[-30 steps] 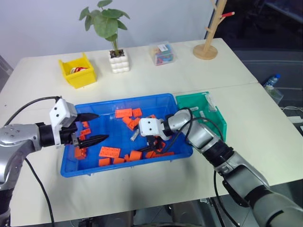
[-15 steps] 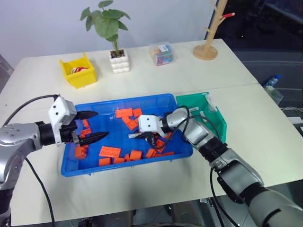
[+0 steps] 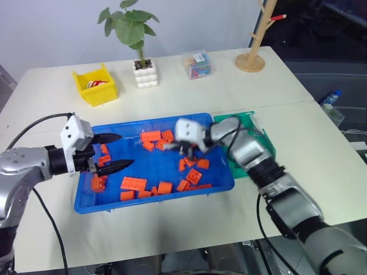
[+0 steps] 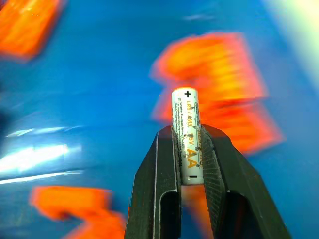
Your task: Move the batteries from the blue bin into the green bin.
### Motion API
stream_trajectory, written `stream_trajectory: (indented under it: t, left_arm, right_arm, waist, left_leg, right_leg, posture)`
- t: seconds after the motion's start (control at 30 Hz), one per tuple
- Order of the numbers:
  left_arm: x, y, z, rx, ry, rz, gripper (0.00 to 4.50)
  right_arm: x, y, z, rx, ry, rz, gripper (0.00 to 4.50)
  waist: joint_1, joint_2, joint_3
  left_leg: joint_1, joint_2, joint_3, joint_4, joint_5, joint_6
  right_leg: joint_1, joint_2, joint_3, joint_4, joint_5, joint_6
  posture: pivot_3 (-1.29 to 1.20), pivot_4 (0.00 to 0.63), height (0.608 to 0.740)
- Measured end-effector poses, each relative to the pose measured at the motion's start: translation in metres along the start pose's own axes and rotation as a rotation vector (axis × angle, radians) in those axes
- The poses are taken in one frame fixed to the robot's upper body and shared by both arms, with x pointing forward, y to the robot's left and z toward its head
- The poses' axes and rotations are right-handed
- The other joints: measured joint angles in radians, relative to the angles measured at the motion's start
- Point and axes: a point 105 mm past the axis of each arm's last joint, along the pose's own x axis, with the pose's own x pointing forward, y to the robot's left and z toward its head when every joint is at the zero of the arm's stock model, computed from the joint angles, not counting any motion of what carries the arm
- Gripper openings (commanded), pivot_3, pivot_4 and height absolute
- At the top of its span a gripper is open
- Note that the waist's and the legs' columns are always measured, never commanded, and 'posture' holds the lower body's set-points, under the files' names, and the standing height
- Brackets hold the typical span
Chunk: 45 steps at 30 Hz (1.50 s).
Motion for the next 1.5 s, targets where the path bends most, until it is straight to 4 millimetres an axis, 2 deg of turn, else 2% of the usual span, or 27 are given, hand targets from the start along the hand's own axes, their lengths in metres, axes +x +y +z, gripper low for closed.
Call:
stream_trajectory:
  t: [0.07,0.1,0.3,0.47,0.57,0.67,0.77,0.93,0.97,1.0,1.07,1.2,1.37,1.43,1.5]
  left_arm:
    - [0.008,0.005,0.007,0.000,-0.046,-0.006,4.50]
    - [0.012,0.008,0.012,-0.001,-0.073,-0.009,4.50]
    - [0.030,0.013,0.020,-0.012,-0.120,-0.072,4.50]
    - [0.046,0.008,0.020,-0.013,-0.113,-0.175,4.50]
    - [0.051,0.009,0.021,-0.005,-0.115,-0.202,4.50]
    - [0.055,0.011,0.021,-0.001,-0.113,-0.217,4.50]
    - [0.057,0.014,0.021,0.007,-0.113,-0.226,4.50]
    - [0.059,0.013,0.018,0.017,-0.097,-0.240,4.50]
    - [0.059,0.014,0.017,0.016,-0.097,-0.239,4.50]
    - [0.059,0.014,0.017,0.015,-0.094,-0.236,4.50]
    - [0.059,0.014,0.016,0.017,-0.091,-0.237,4.50]
    - [0.059,0.014,0.016,0.020,-0.086,-0.237,4.50]
    - [0.058,0.017,0.015,0.026,-0.081,-0.217,4.50]
    - [0.056,0.019,0.013,0.019,-0.076,-0.202,4.50]
    - [0.056,0.019,0.013,0.023,-0.079,-0.198,4.50]
  right_arm:
    - [-0.020,-0.014,0.015,0.003,-0.029,-0.071,0.09]
    - [-0.030,-0.017,0.016,0.014,-0.023,-0.097,0.09]
    - [-0.076,-0.016,-0.014,0.133,0.092,-0.208,0.09]
    - [-0.115,-0.001,-0.029,0.203,0.171,-0.285,0.09]
    - [-0.129,0.007,-0.036,0.237,0.205,-0.317,0.09]
    - [-0.142,0.018,-0.051,0.283,0.257,-0.341,0.09]
    - [-0.147,0.023,-0.063,0.321,0.288,-0.362,0.09]
    - [-0.155,0.023,-0.080,0.351,0.321,-0.411,2.52]
    - [-0.156,0.024,-0.085,0.362,0.332,-0.416,3.17]
    - [-0.157,0.024,-0.089,0.369,0.341,-0.421,3.51]
    - [-0.159,0.023,-0.092,0.368,0.351,-0.429,4.47]
    - [-0.163,0.013,-0.089,0.342,0.352,-0.453,4.47]
    - [-0.147,-0.018,-0.050,0.258,0.219,-0.511,4.47]
    - [-0.123,-0.027,-0.026,0.305,0.087,-0.507,4.47]
    - [-0.096,-0.023,-0.005,0.366,-0.017,-0.447,4.47]
  waist:
    - [0.007,-0.001,-0.001]
    - [0.011,-0.001,-0.001]
    - [0.013,-0.001,-0.001]
    - [0.013,-0.001,0.000]
    - [0.012,-0.001,0.000]
    - [0.014,-0.002,0.000]
    - [0.012,-0.002,0.000]
    - [0.015,-0.002,0.000]
    - [0.015,-0.002,0.000]
    - [0.015,-0.002,0.000]
    - [0.013,-0.002,0.000]
    - [0.011,-0.002,0.000]
    - [0.011,-0.002,0.000]
    - [0.005,-0.002,0.000]
    - [0.008,-0.002,0.000]
  left_leg:
    - [0.000,0.000,0.000,0.000,0.000,0.000]
    - [0.000,0.000,0.000,0.000,0.000,0.000]
    - [-0.001,-0.001,0.001,0.000,0.000,0.000]
    - [-0.001,0.000,0.002,0.000,0.000,0.000]
    - [0.000,0.000,0.003,0.002,0.000,0.000]
    - [0.000,0.000,0.003,0.004,0.000,0.000]
    - [0.000,0.000,0.004,0.005,0.000,0.000]
    - [-0.001,0.000,0.004,0.005,0.000,0.000]
    - [-0.001,0.000,0.004,0.005,0.000,0.000]
    - [-0.001,-0.001,0.004,0.005,0.000,0.000]
    - [-0.001,-0.001,0.004,0.005,0.000,0.000]
    - [0.000,0.000,0.005,0.005,0.000,0.000]
    - [0.000,0.000,0.005,0.005,0.000,0.000]
    - [0.000,0.001,0.005,0.005,0.000,0.000]
    - [0.000,0.002,0.004,0.005,0.000,0.000]
  right_leg:
    - [0.000,0.000,0.000,0.000,0.000,0.000]
    - [0.000,0.000,0.000,-0.001,0.000,0.000]
    - [0.000,-0.001,0.000,-0.002,0.000,0.000]
    - [0.000,-0.001,0.000,-0.001,0.000,0.000]
    - [0.001,0.000,0.001,-0.001,0.000,0.000]
    - [0.002,0.000,0.001,-0.001,0.000,0.001]
    - [0.002,-0.001,0.002,-0.001,0.001,0.002]
    - [0.002,-0.001,0.002,-0.001,0.001,0.003]
    - [0.003,-0.001,0.002,-0.001,0.001,0.003]
    - [0.003,-0.001,0.002,-0.001,0.001,0.003]
    - [0.003,-0.001,0.002,-0.001,0.001,0.003]
    - [0.003,-0.001,0.002,-0.001,0.001,0.003]
    - [0.003,0.000,0.002,-0.001,0.002,0.003]
    - [0.002,0.000,0.003,-0.001,0.002,0.003]
    - [0.002,0.001,0.002,-0.001,0.002,0.003]
  posture:
    - [0.00,0.150,0.740]
    - [0.00,0.150,0.740]
    - [0.00,0.150,0.740]
    - [0.00,0.150,0.740]
    - [0.00,0.150,0.740]
    - [0.00,0.150,0.740]
    - [0.00,0.150,0.740]
    - [0.00,0.150,0.740]
    - [0.00,0.150,0.740]
    - [0.00,0.150,0.740]
    - [0.00,0.150,0.740]
    - [0.00,0.150,0.740]
    - [0.00,0.150,0.740]
    - [0.00,0.150,0.740]
    - [0.00,0.150,0.740]
